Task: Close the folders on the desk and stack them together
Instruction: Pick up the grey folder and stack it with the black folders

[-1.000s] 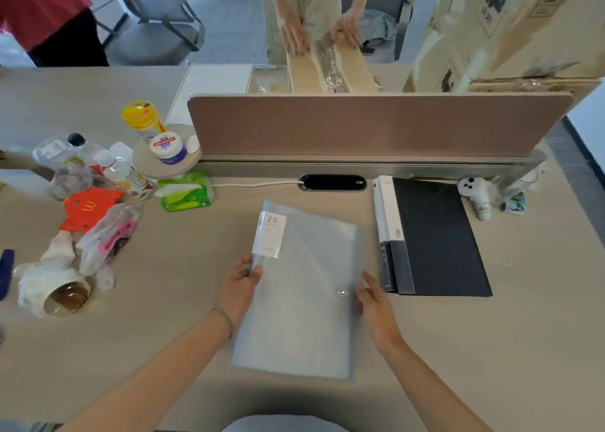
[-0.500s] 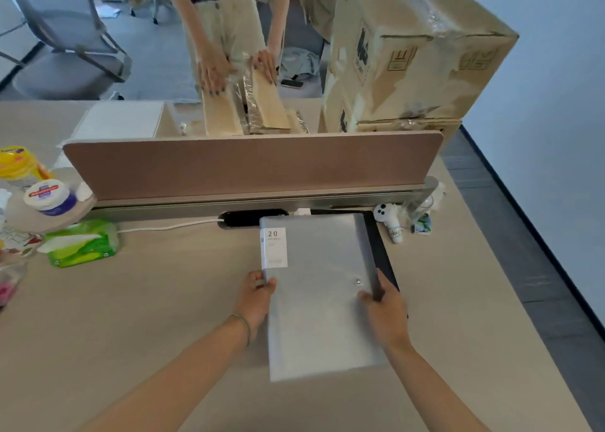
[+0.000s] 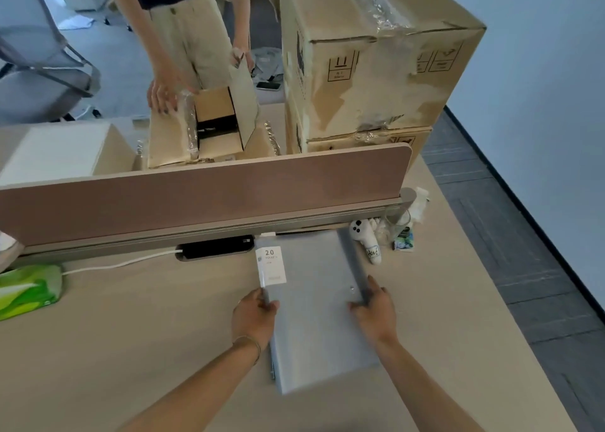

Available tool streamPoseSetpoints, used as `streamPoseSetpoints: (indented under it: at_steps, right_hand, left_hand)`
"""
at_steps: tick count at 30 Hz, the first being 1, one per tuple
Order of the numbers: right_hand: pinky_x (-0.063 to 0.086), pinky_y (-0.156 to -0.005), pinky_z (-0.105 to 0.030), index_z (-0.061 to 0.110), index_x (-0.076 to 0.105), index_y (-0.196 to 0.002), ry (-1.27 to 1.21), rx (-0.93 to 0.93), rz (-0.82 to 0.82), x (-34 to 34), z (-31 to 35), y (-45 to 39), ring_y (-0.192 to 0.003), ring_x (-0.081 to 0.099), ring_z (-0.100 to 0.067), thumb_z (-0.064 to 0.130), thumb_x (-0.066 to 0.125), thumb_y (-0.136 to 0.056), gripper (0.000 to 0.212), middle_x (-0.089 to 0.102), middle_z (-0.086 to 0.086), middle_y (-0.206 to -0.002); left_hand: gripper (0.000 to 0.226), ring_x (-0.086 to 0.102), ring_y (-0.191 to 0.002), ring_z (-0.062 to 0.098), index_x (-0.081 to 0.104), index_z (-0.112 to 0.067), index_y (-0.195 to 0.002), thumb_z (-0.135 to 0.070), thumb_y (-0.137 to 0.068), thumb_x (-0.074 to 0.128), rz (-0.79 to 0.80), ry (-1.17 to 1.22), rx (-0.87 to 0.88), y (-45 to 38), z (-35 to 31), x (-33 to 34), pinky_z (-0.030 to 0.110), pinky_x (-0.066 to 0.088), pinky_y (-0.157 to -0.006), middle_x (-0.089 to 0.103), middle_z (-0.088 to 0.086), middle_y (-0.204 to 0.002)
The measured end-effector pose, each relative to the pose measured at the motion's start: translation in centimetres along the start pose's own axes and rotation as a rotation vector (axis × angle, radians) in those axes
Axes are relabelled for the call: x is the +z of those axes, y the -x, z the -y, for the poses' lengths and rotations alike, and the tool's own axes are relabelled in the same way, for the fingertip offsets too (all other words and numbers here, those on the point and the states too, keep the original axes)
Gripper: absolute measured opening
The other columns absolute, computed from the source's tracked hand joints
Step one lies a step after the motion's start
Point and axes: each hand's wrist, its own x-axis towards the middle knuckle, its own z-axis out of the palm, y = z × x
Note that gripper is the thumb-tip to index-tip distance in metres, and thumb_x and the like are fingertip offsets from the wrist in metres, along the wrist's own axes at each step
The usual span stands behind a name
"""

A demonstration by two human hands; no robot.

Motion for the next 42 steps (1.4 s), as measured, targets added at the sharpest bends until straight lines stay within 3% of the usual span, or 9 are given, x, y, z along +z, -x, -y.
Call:
streamPoseSetpoints:
  at_steps: [7,12,16,21,26,31,33,37,42]
  right_hand:
    - [0.044,-0.088,-0.032,0.014,0.054,-0.136,0.012,0.054,0.051,0.1,-0.6,-1.7,-0.102,0.058,-0.036,0.017,0.07,-0.082,0.057,0.047,-0.006,-0.108]
    - [0.041,-0.108,-0.041,0.012,0.051,-0.142,-0.005,0.101,0.098,0.8,-1.4,-2.7,-0.122,0.052,-0.036,0.016,0.062,-0.085,0.058,0.054,-0.012,-0.133]
    - [0.048,-0.1,-0.044,0.021,0.047,-0.145,-0.049,0.083,0.115,1.3,-1.2,-3.1,-0.118,0.057,-0.035,0.015,0.059,-0.079,0.067,0.062,-0.009,-0.128]
    - [0.047,-0.085,-0.036,0.021,0.056,-0.132,-0.084,0.078,0.146,0.7,0.5,-1.4,-0.108,0.06,-0.034,0.011,0.057,-0.081,0.053,0.064,-0.003,-0.11]
    - [0.047,-0.068,-0.035,0.027,0.065,-0.106,-0.118,0.06,0.178,1.4,0.9,1.6,-0.086,0.064,-0.03,0.014,0.056,-0.074,0.036,0.069,-0.002,-0.09]
    - [0.054,-0.077,-0.039,0.048,0.065,-0.084,-0.236,0.084,0.23,3.3,0.8,6.1,-0.084,0.068,-0.02,0.01,0.059,-0.073,0.04,0.07,0.011,-0.079]
    - [0.054,-0.085,-0.045,0.036,0.066,-0.091,-0.271,0.116,0.256,3.9,1.0,8.0,-0.089,0.068,-0.025,0.004,0.061,-0.078,0.035,0.067,0.013,-0.079]
    - [0.053,-0.087,-0.042,0.027,0.06,-0.118,-0.298,0.164,0.304,4.5,1.6,10.5,-0.088,0.064,-0.023,0.0,0.06,-0.082,0.046,0.064,0.013,-0.085]
    - [0.056,-0.074,-0.032,0.008,0.044,-0.145,-0.483,0.324,0.411,5.8,1.6,12.6,-0.094,0.066,-0.029,-0.006,0.064,-0.086,0.064,0.066,-0.01,-0.107]
  left_hand:
    - [0.03,0.063,-0.102,0.026,0.065,-0.017,-0.117,-0.021,-0.088,0.069,-0.024,-0.035,-0.023,-2.2,-0.5,1.6,0.034,0.05,-0.093,0.06,0.004,-0.107]
    - [0.04,0.063,-0.103,0.028,0.051,-0.016,-0.131,-0.02,-0.093,0.062,0.03,0.204,-0.214,-2.3,-0.9,2.7,0.032,0.052,-0.078,0.065,0.006,-0.117]
    - [0.055,0.059,-0.121,0.036,0.041,-0.018,-0.147,-0.021,-0.095,0.057,0.036,0.256,-0.263,-2.4,-0.8,4.2,0.043,0.046,-0.104,0.06,0.012,-0.134]
    - [0.044,0.061,-0.1,0.028,0.05,-0.011,-0.136,-0.012,-0.093,0.059,0.049,0.422,-0.304,-2.2,-0.6,3.4,0.033,0.045,-0.089,0.065,0.01,-0.121]
    - [0.045,0.062,-0.105,0.028,0.051,-0.012,-0.135,-0.011,-0.091,0.062,0.07,0.446,-0.316,-0.9,1.3,1.2,0.037,0.048,-0.095,0.066,0.01,-0.123]
    - [0.055,0.064,-0.106,0.029,0.056,-0.012,-0.127,-0.014,-0.076,0.076,0.05,0.5,-0.333,1.2,4.7,-2.6,0.04,0.05,-0.097,0.068,0.01,-0.118]
    - [0.06,0.069,-0.101,0.032,0.061,-0.012,-0.121,-0.021,-0.064,0.079,0.094,0.531,-0.383,2.0,5.9,-4.4,0.043,0.057,-0.09,0.072,0.014,-0.114]
    - [0.019,0.067,-0.074,0.022,0.07,-0.012,-0.1,-0.016,-0.082,0.074,0.257,0.539,-0.473,4.1,6.6,-8.1,0.021,0.052,-0.05,0.074,0.01,-0.089]
    - [0.048,0.068,-0.08,0.03,0.067,-0.009,-0.098,-0.01,-0.05,0.074,0.141,0.562,-0.27,5.4,6.7,-10.0,0.037,0.058,-0.075,0.073,0.02,-0.098]
